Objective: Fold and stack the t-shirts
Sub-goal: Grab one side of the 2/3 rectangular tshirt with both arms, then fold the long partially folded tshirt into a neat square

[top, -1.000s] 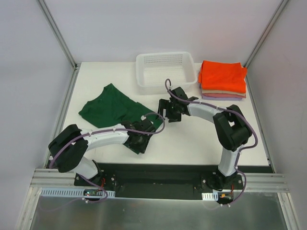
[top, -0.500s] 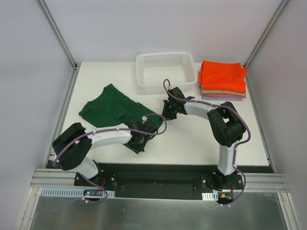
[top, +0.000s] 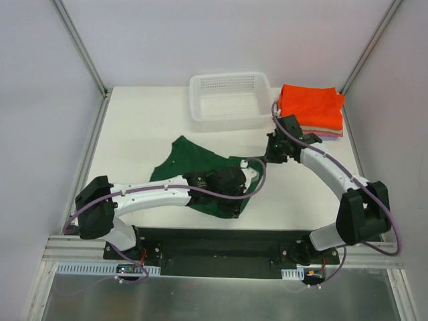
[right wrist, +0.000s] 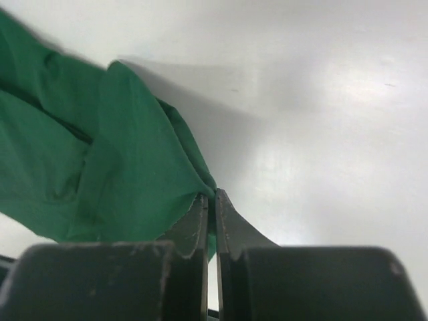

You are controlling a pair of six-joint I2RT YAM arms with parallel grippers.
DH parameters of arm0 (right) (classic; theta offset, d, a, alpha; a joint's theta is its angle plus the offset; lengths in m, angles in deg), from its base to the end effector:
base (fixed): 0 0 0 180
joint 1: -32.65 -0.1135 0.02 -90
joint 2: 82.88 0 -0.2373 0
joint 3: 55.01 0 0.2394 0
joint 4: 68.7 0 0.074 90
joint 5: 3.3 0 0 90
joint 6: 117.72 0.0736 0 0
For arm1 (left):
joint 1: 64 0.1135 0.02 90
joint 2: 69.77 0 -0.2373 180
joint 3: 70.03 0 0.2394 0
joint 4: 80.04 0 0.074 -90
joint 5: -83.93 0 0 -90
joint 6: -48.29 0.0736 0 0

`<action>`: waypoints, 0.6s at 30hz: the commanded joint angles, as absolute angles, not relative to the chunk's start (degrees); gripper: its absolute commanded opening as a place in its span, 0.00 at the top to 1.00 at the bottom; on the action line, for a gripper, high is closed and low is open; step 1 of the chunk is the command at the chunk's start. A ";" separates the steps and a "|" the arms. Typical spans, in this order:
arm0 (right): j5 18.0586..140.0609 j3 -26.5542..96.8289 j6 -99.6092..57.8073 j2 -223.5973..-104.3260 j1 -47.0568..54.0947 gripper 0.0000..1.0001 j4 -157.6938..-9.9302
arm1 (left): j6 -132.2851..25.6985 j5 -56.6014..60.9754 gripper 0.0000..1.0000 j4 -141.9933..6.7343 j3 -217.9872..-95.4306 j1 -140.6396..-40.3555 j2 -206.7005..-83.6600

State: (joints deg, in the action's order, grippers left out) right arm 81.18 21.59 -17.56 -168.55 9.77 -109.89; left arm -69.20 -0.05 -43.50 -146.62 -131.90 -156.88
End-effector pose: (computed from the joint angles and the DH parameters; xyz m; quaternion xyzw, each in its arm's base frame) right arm 0.3037 0.1359 0.1991 -0.1203 0.9318 0.1400 0.3126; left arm 0.1222 -0.3213 0.1990 0.3390 0.8655 -0.3032 0.2099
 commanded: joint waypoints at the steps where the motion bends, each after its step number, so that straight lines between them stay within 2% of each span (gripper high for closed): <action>1: 90.38 26.28 -25.33 -163.57 12.52 1.00 -122.22 | -65.10 7.53 1.00 -46.36 -153.79 -132.82 -157.23; 4: 88.99 30.51 -27.27 -163.56 12.52 0.99 -124.79 | -64.65 8.35 1.00 -46.98 -154.24 -132.73 -155.39; 10: 87.32 37.71 -27.28 -166.90 9.89 1.00 -125.23 | -67.28 1.67 1.00 -46.89 -147.31 -131.59 -146.78; 18: 85.03 53.09 -26.75 -178.22 1.72 1.00 -126.19 | -74.31 -1.50 1.00 -42.94 -136.49 -122.72 -131.76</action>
